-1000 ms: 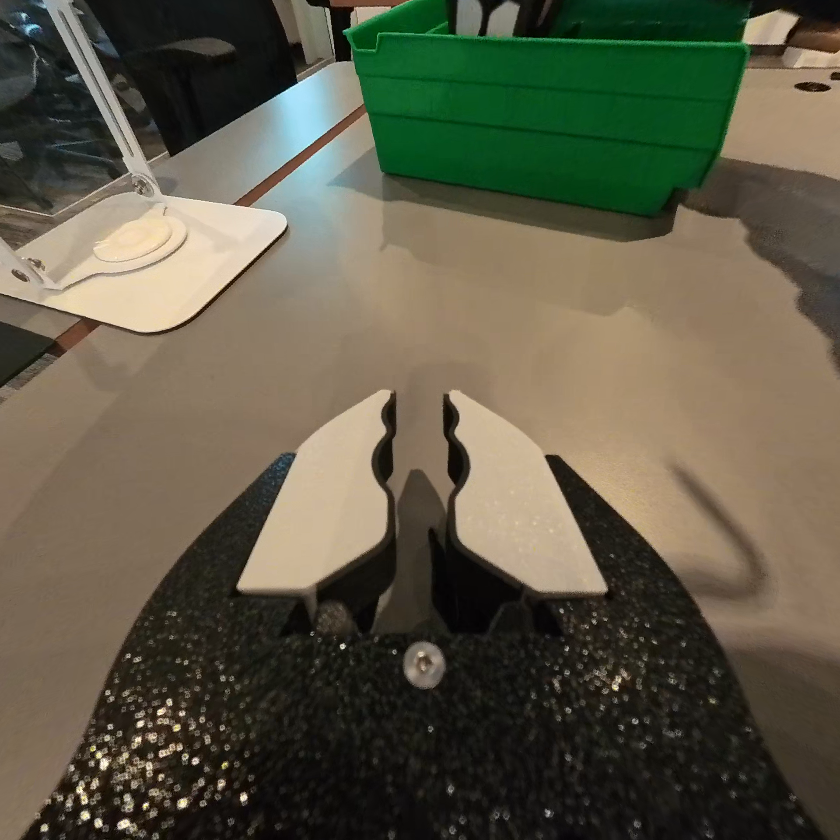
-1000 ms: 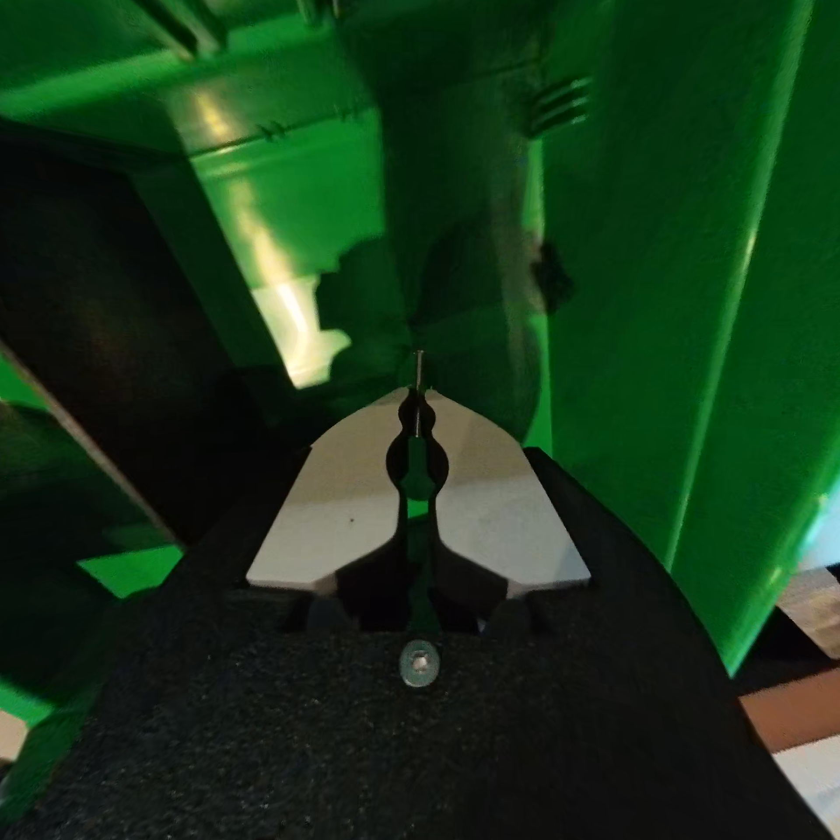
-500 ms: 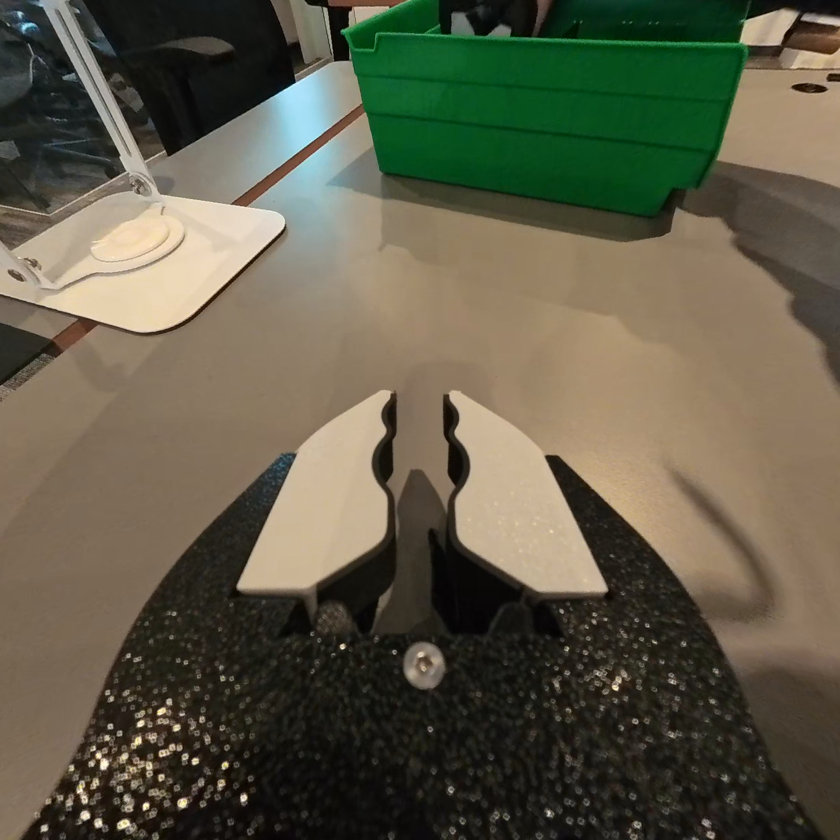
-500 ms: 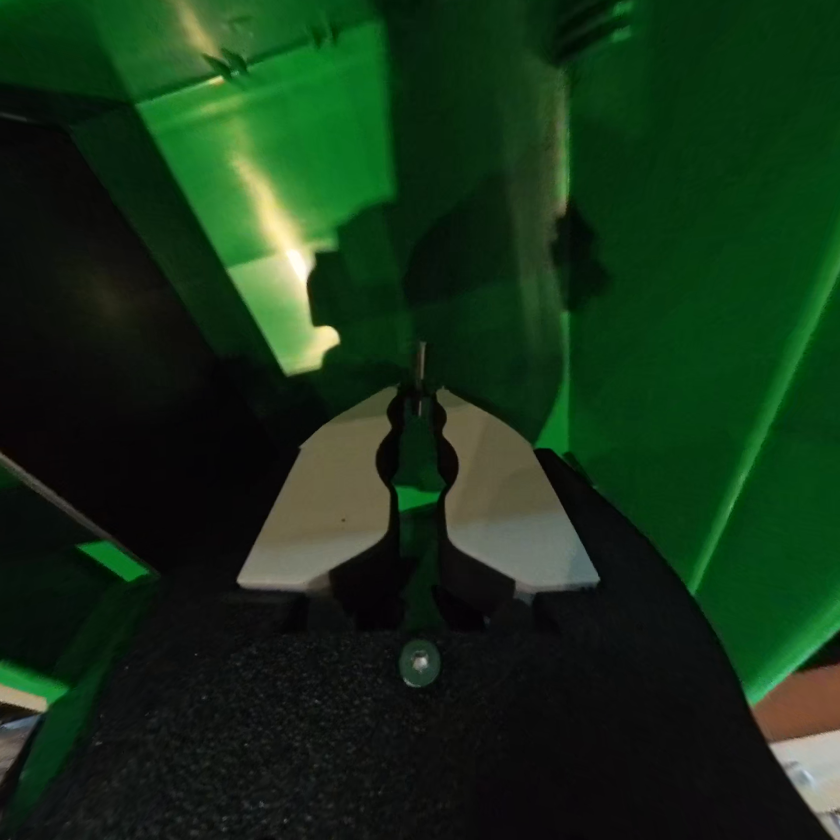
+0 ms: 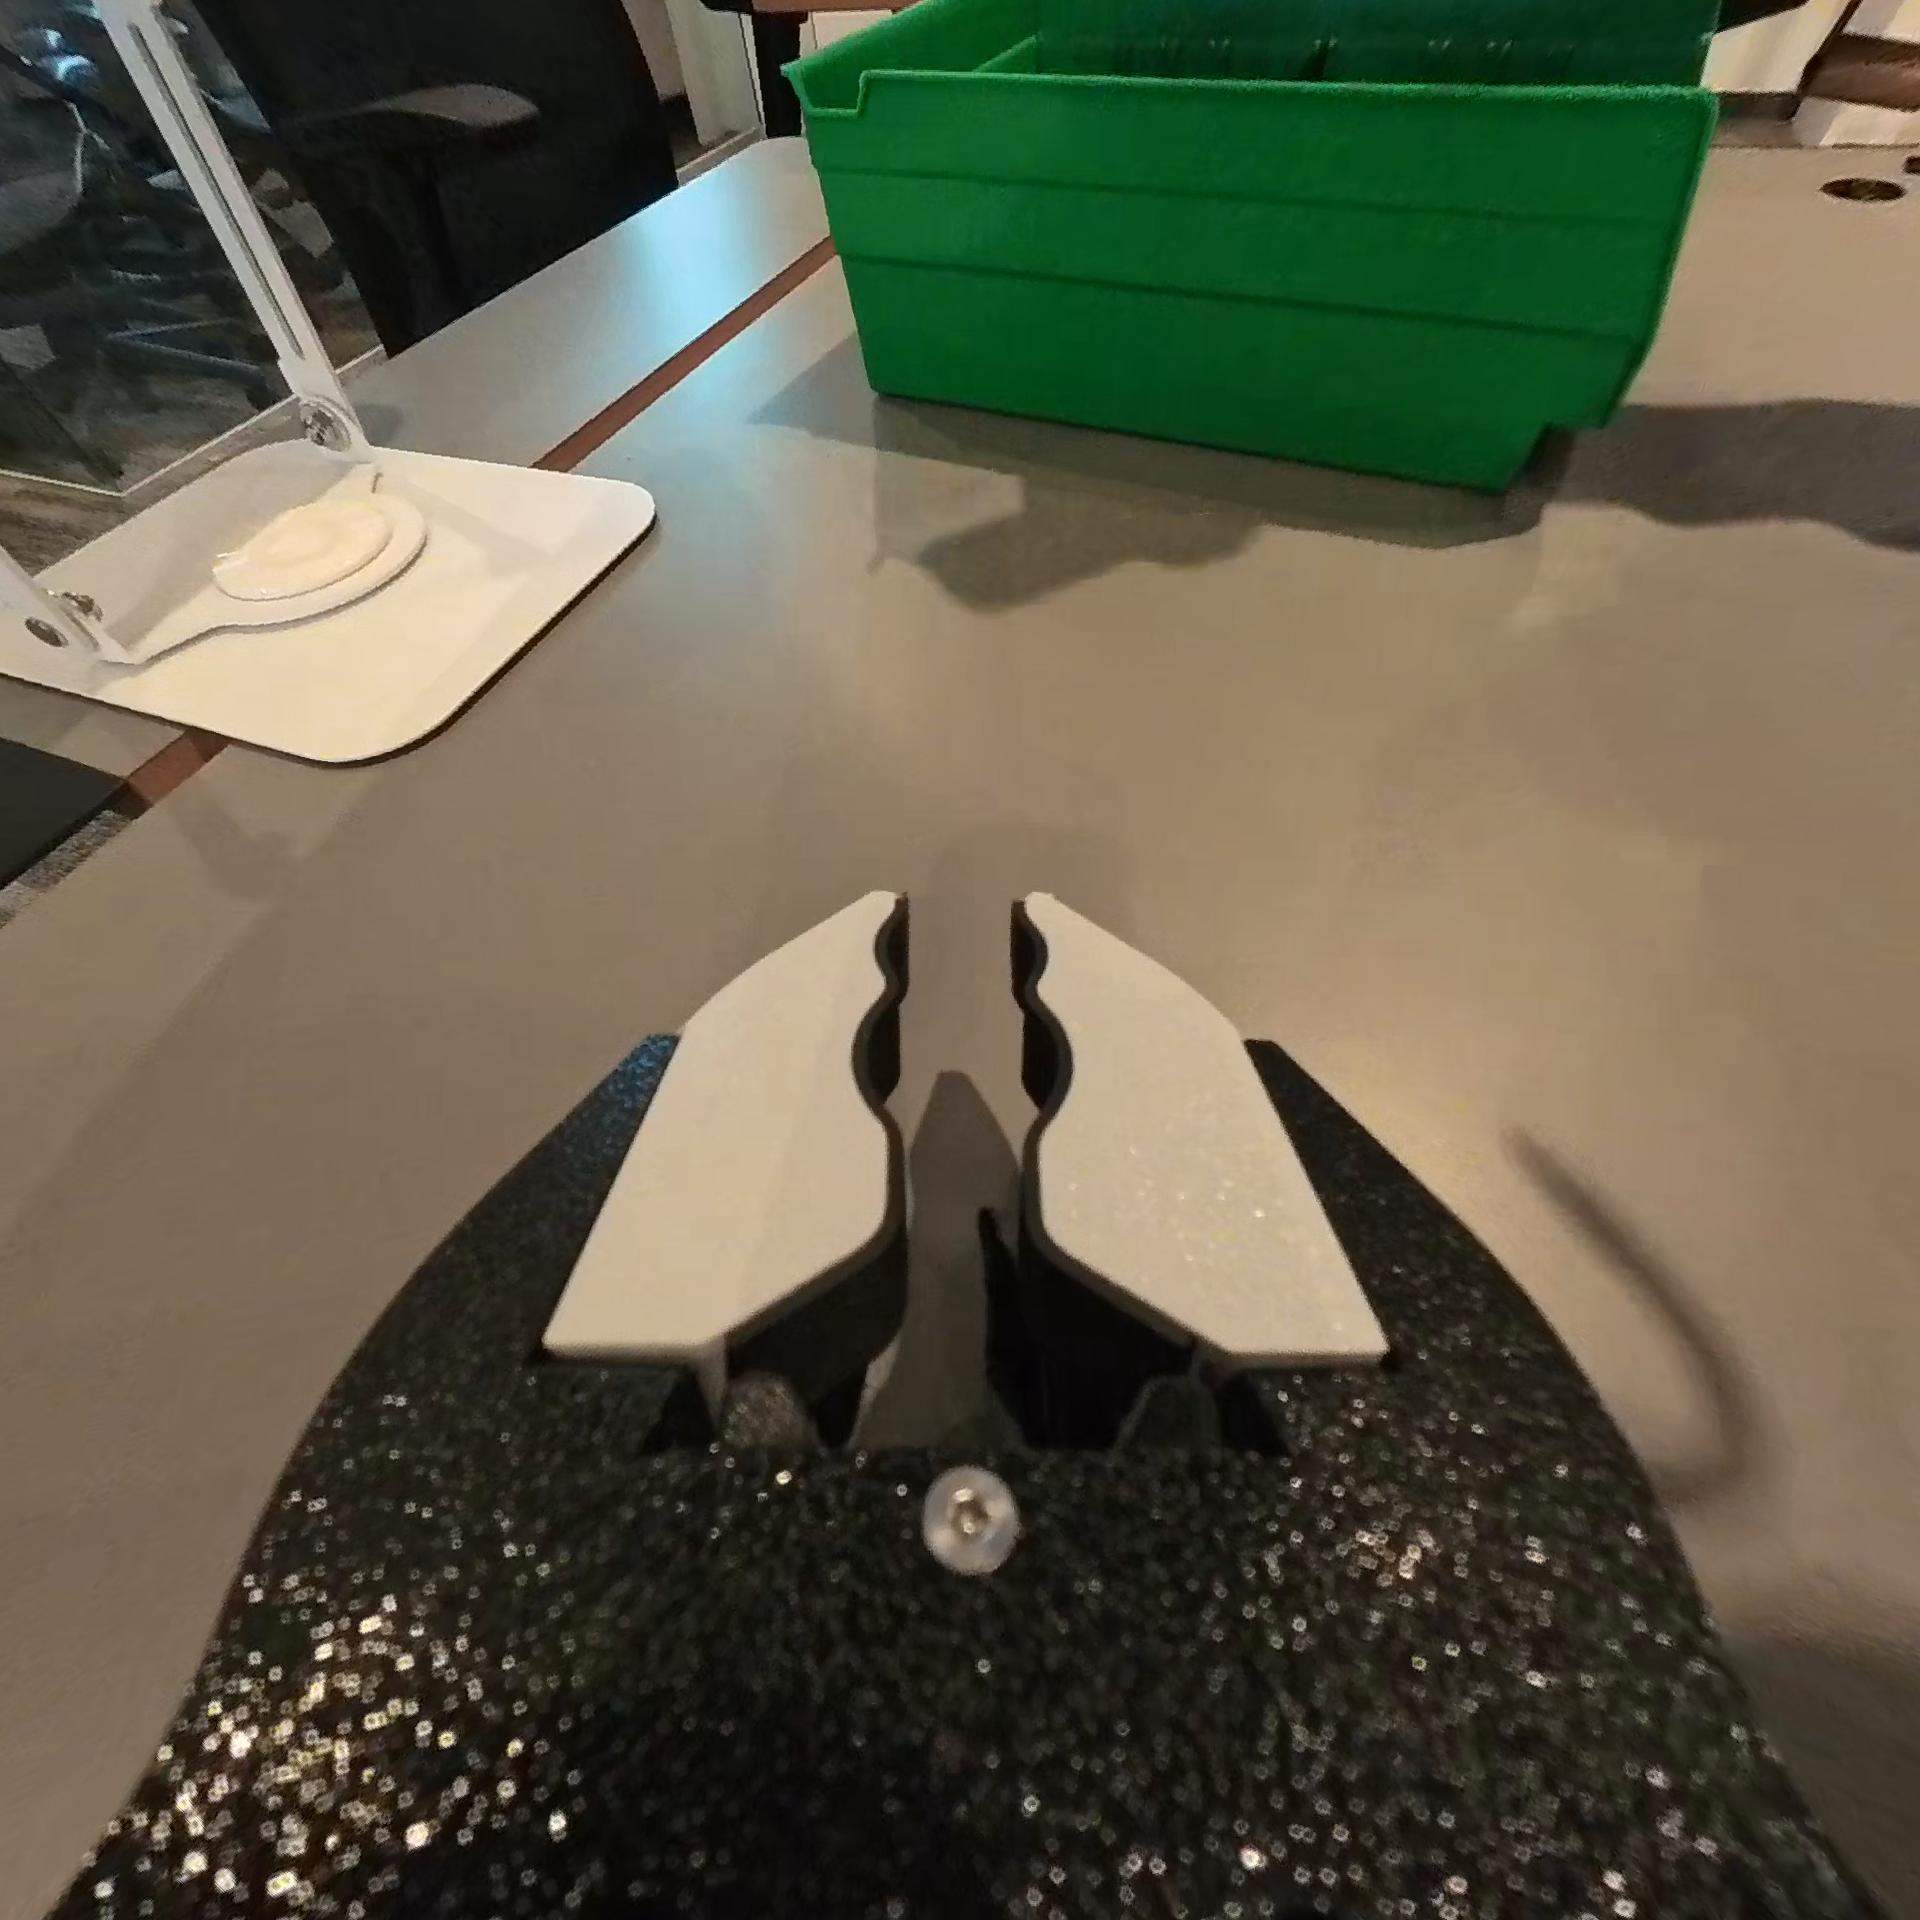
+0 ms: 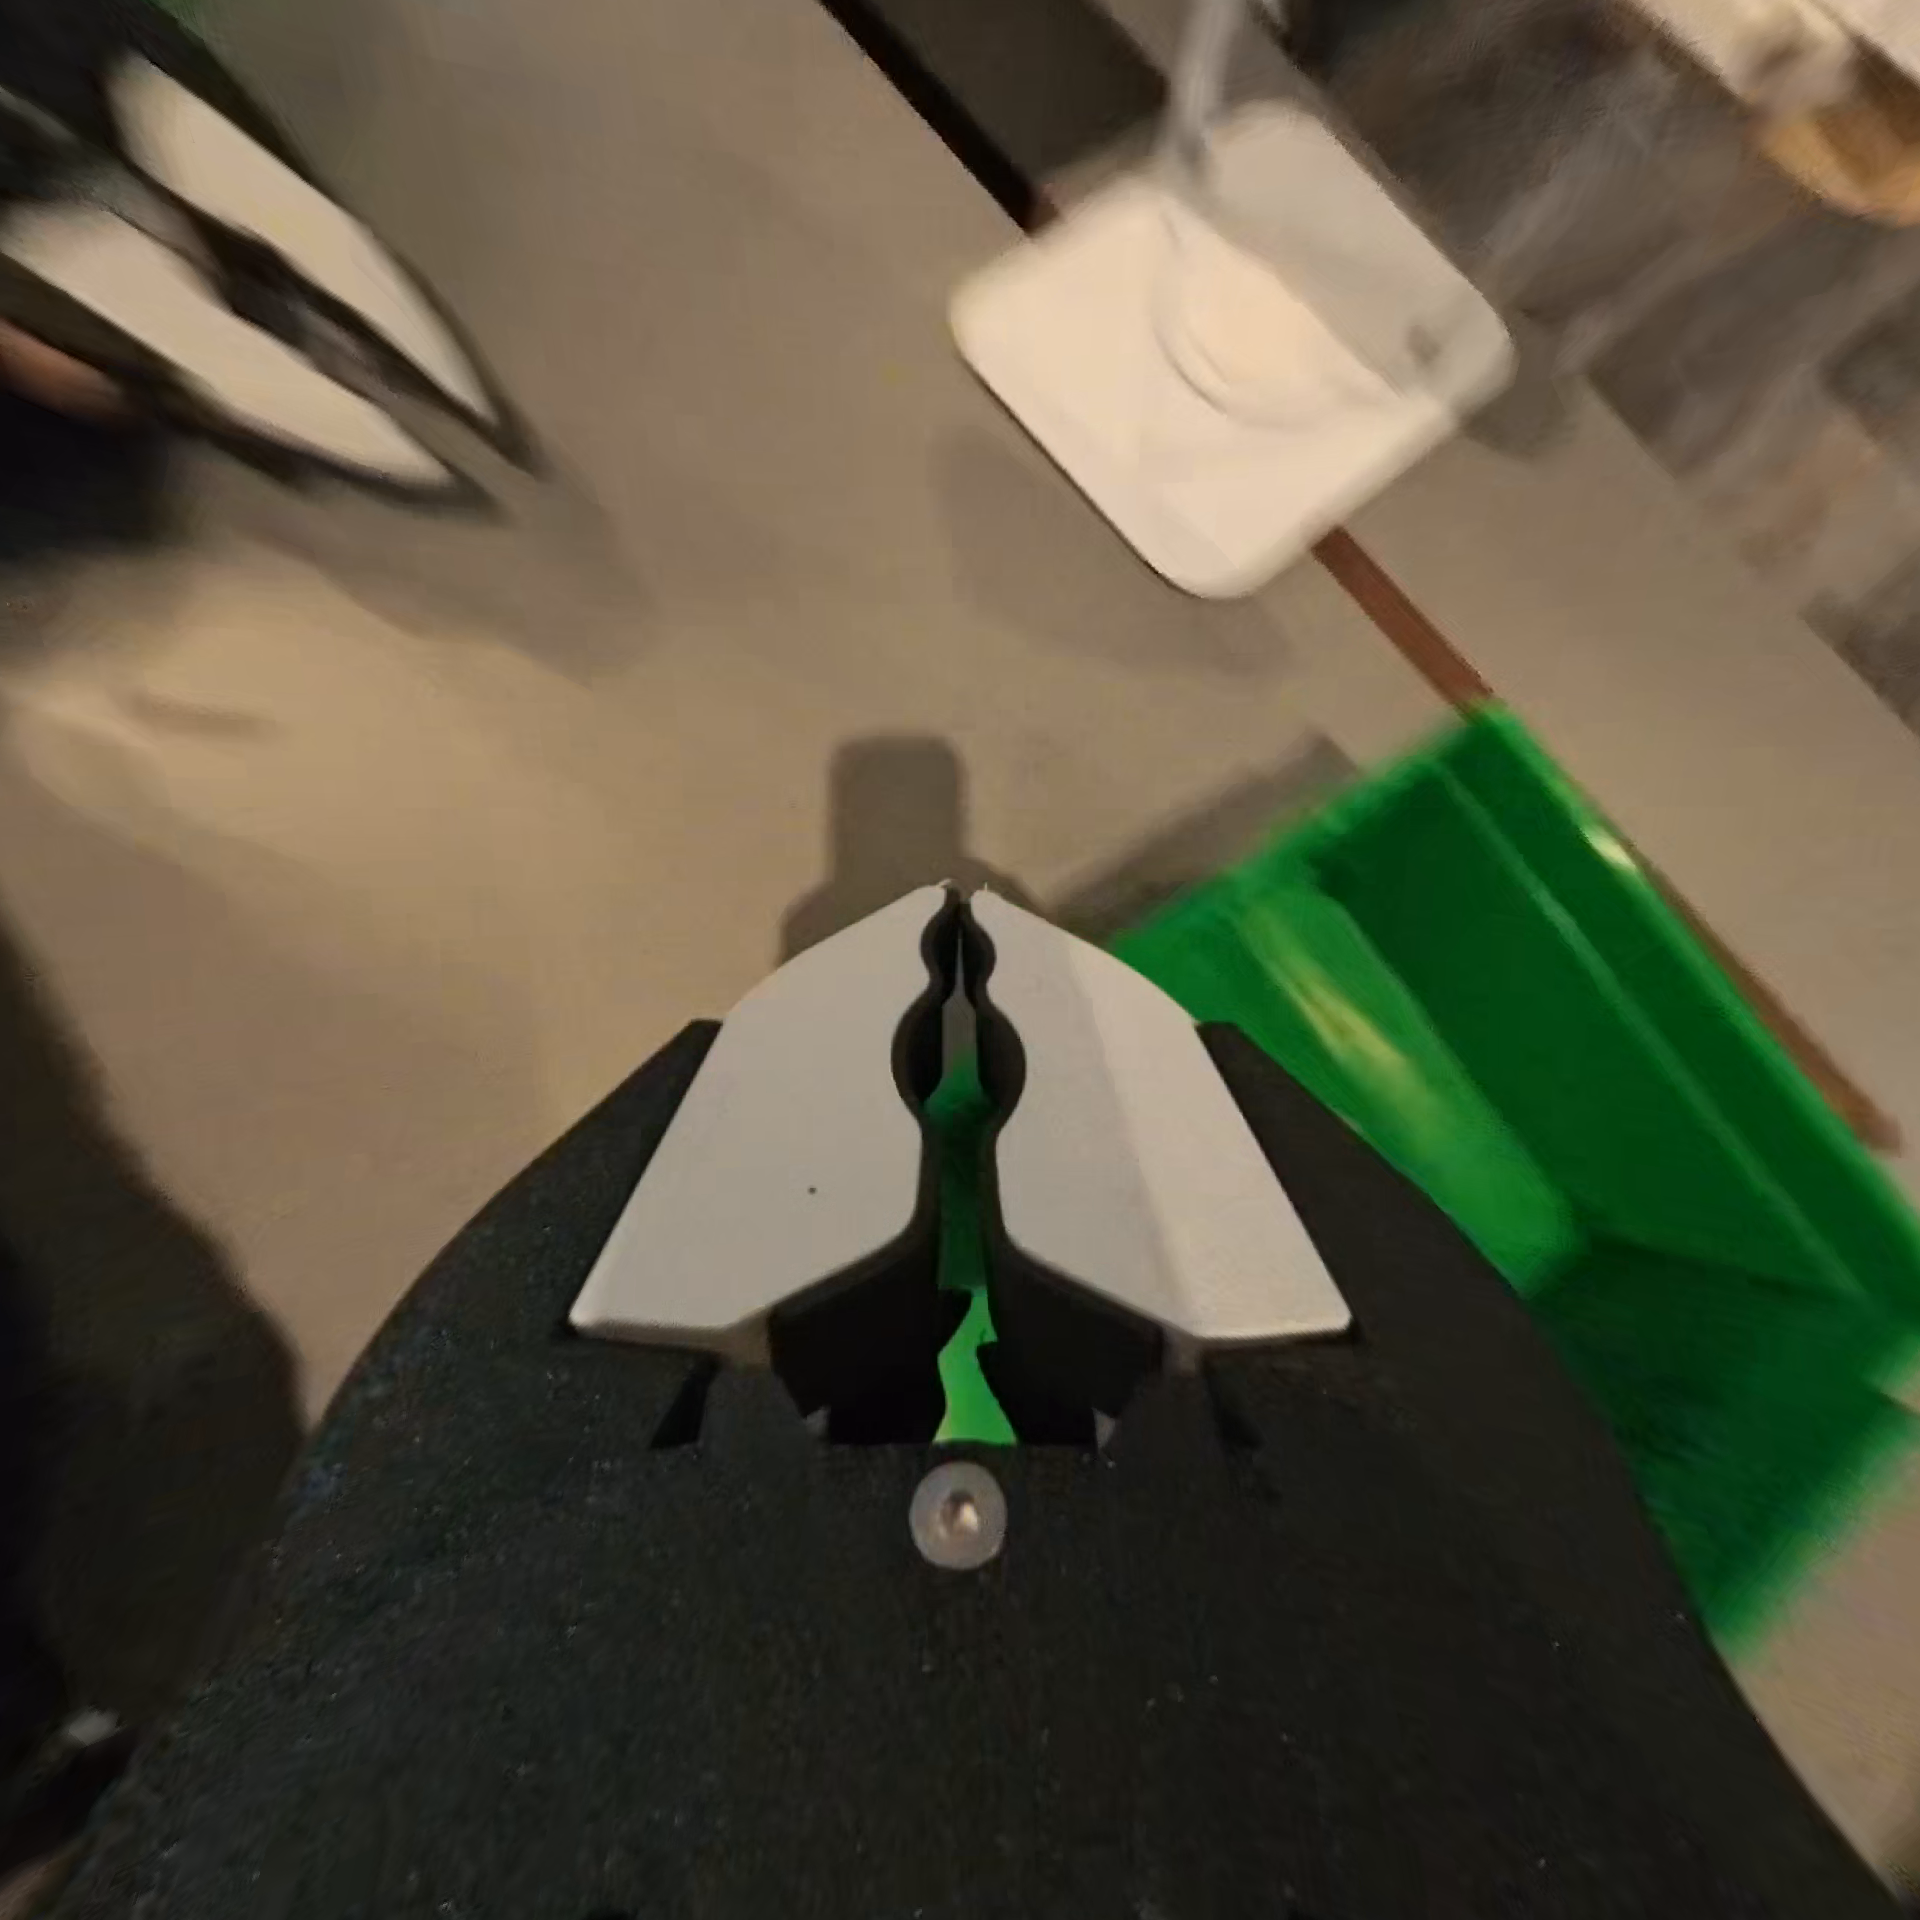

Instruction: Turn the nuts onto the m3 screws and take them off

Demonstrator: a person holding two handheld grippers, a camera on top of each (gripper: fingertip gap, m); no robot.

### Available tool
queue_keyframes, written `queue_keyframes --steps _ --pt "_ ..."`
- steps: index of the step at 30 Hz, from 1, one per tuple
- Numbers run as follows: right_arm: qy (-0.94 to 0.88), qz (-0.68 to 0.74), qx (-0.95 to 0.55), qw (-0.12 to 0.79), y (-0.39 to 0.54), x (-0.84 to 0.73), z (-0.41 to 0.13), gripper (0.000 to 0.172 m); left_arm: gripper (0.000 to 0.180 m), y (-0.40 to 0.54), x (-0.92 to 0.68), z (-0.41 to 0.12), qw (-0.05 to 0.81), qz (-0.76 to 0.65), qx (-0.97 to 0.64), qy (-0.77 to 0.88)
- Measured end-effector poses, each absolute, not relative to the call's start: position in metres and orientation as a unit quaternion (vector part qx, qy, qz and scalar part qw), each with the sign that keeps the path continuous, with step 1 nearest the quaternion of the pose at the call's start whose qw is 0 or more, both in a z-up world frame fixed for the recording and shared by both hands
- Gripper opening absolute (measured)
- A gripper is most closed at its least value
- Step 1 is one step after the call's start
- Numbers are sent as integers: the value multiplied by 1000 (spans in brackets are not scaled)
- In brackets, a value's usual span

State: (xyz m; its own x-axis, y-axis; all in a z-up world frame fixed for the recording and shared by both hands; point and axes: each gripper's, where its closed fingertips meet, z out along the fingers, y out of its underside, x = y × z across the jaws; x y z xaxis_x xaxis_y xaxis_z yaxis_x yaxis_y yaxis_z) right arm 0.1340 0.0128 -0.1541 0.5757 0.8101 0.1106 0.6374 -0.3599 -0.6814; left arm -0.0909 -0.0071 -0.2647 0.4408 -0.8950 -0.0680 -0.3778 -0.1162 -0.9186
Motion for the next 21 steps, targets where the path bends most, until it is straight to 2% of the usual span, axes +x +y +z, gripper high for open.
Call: queue_keyframes --steps 4,8,14,21 --pt "-466 295 -752 361 -67 34 -154 0 16 -7 -91 -264 486 -265 -697 455" --pt "-426 363 -705 436 -60 -18 -174 0 9 -5 -91 -266 485 -258 -702 453" --pt "-342 347 -686 541 -13 -41 -214 0 3 -4 -91 -267 489 -243 -702 457" --pt "-334 266 -634 644 -12 -44 -214 0 2 -3 -91 -264 495 -251 -699 450"
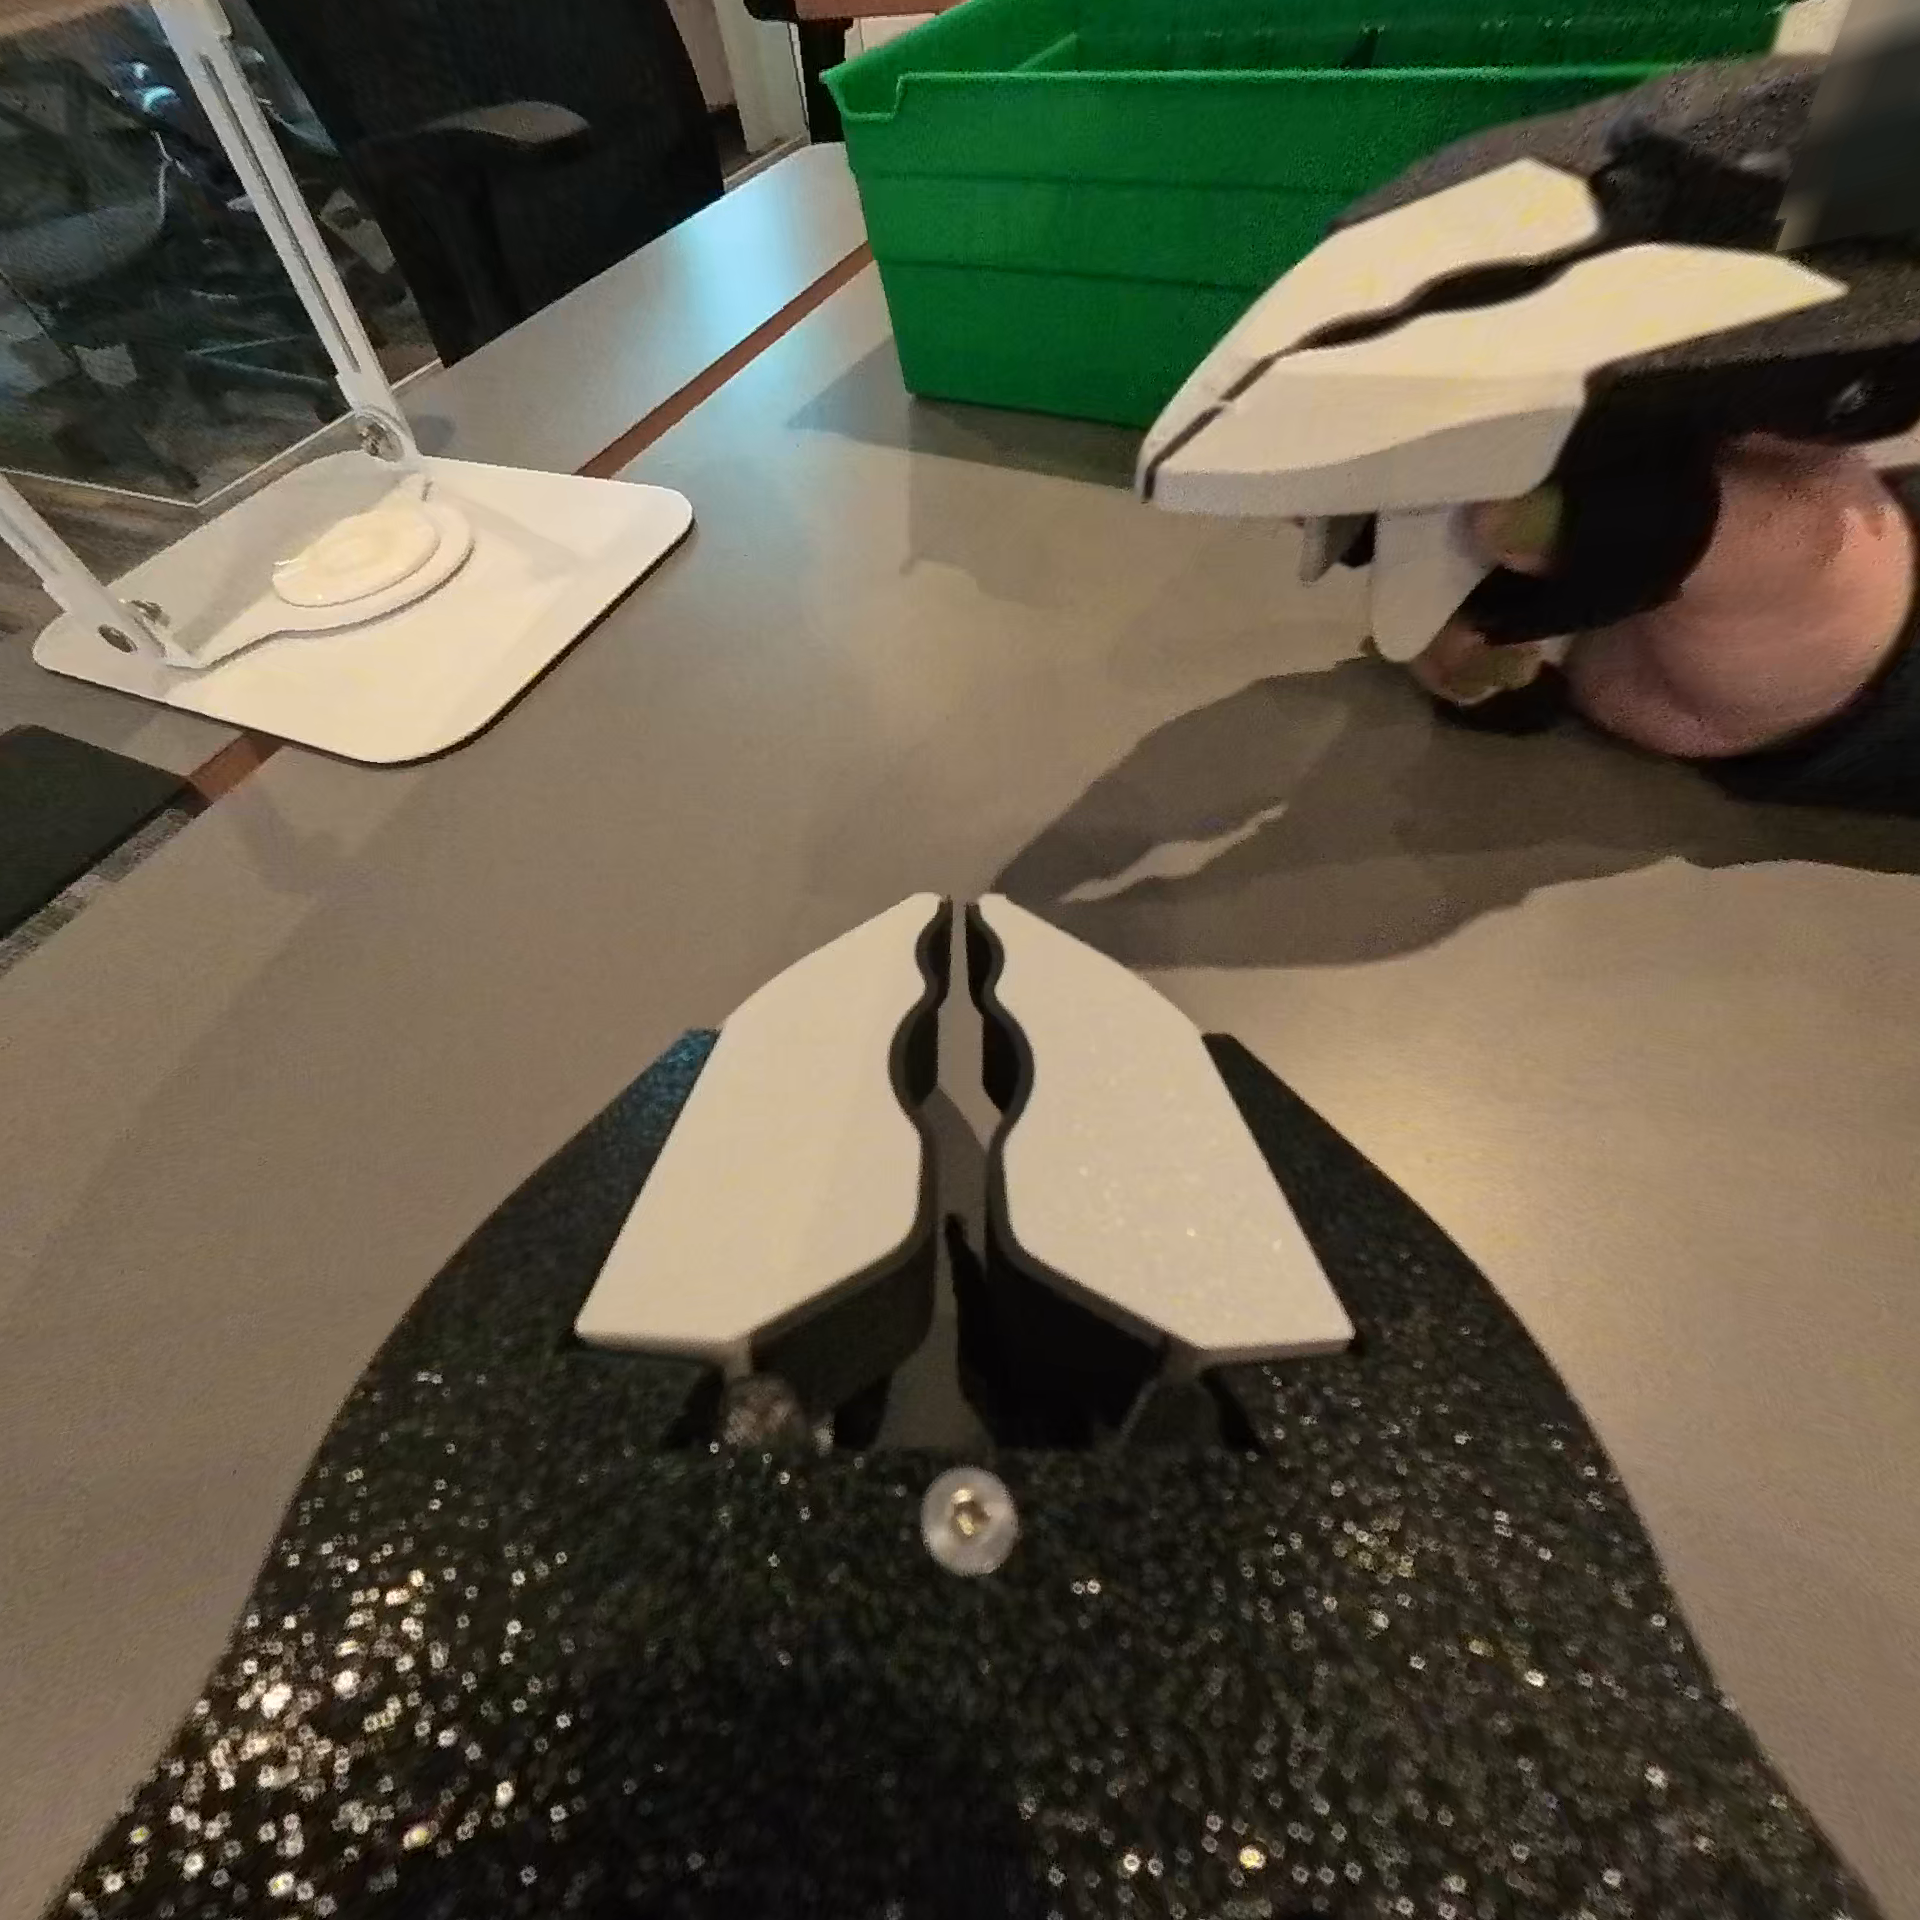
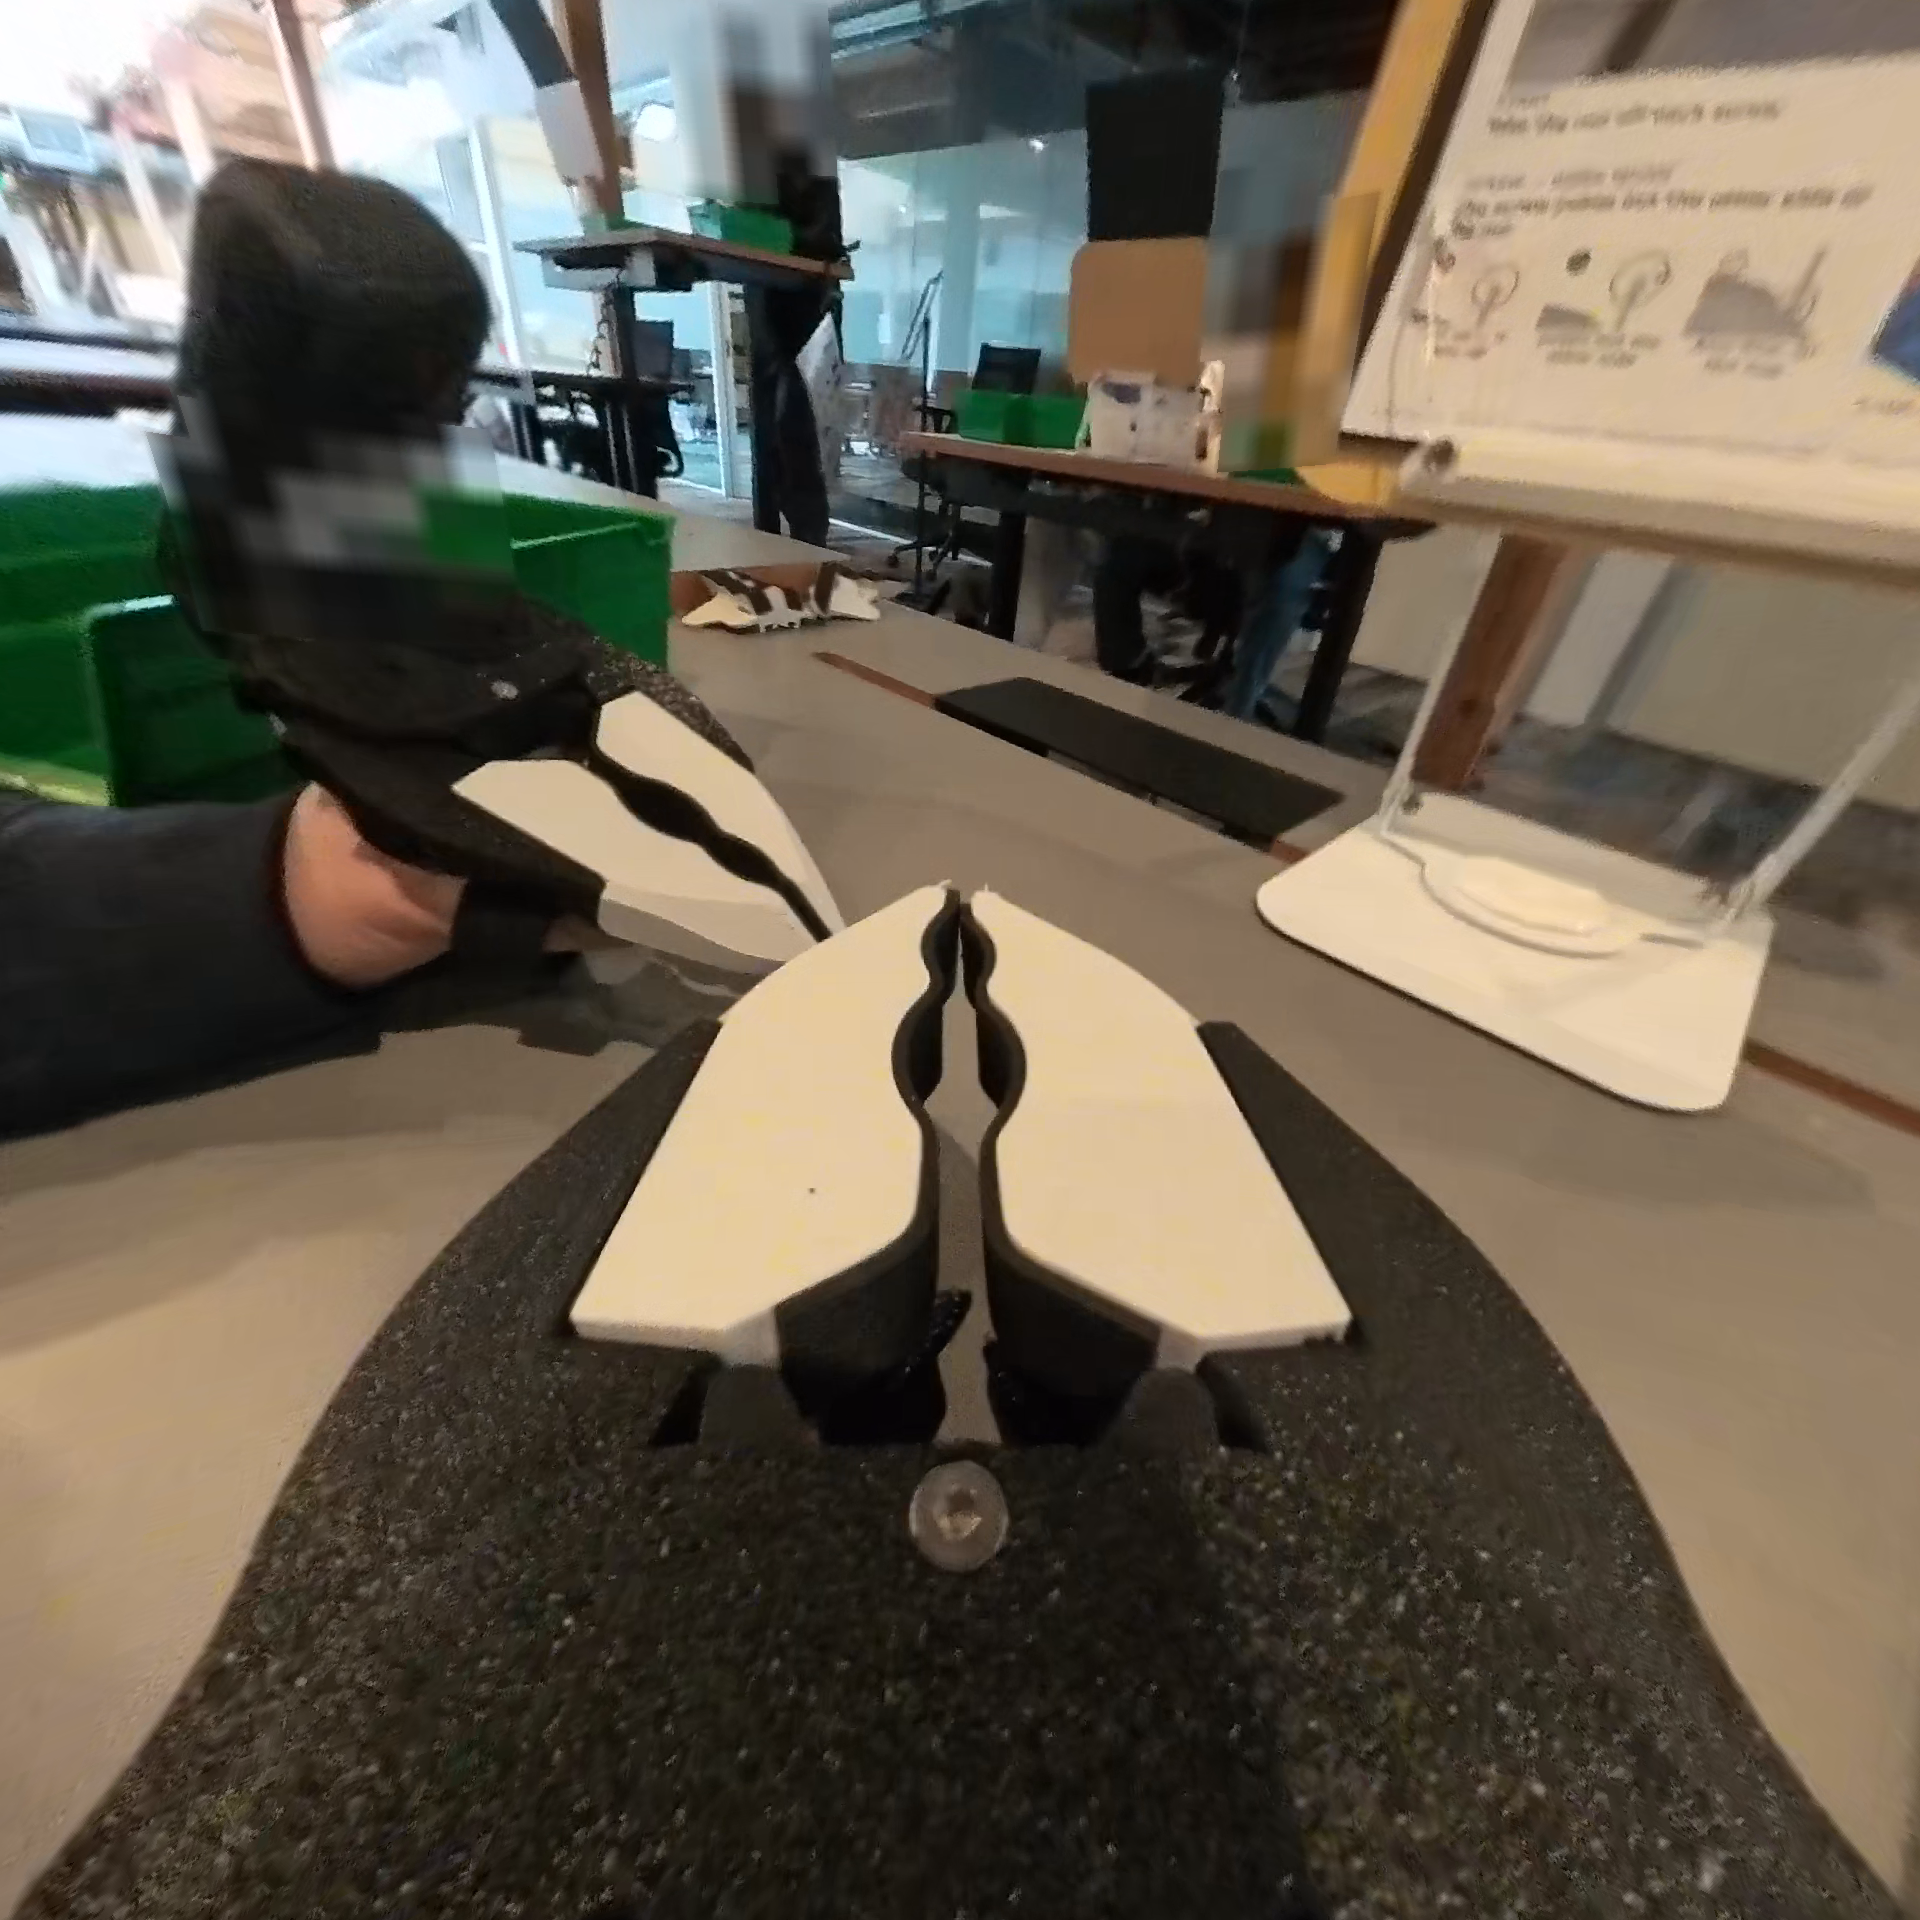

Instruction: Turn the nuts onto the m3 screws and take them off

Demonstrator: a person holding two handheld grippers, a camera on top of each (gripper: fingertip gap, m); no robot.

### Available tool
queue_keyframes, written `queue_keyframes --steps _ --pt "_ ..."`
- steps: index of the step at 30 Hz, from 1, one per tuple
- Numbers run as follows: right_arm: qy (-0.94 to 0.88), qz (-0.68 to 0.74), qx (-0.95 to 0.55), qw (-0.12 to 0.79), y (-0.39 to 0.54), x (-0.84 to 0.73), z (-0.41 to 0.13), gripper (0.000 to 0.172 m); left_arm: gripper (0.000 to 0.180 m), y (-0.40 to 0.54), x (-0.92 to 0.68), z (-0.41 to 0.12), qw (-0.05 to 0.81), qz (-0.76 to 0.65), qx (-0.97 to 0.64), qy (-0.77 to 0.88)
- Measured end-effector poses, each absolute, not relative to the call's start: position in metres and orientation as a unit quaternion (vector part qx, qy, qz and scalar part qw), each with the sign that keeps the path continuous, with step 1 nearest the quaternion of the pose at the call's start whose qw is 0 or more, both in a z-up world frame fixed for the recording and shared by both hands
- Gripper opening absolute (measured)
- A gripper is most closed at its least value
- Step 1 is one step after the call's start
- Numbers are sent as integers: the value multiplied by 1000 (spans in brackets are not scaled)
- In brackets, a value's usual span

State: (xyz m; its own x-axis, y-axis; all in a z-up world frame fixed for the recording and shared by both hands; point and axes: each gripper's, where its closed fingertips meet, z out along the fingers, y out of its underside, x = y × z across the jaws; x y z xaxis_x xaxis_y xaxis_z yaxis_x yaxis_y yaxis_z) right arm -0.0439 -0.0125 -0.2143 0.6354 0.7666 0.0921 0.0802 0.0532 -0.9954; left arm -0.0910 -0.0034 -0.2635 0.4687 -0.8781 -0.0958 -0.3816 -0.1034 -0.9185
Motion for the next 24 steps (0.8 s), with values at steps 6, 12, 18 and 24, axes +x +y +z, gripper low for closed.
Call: queue_keyframes --steps 6,12,18,24 --pt "-352 234 -624 658 -10 -46 -215 0 1 -8 -85 -260 498 -267 -684 462" --pt "-314 217 -624 681 -1 -36 -208 0 0 -60 -68 -193 564 -330 -562 506" --pt "-339 219 -622 671 -5 -44 -212 0 0 -89 -125 -121 635 -275 -597 405" --pt "-358 222 -612 669 -11 -52 -213 0 0 -73 -277 -150 556 -88 -755 335"
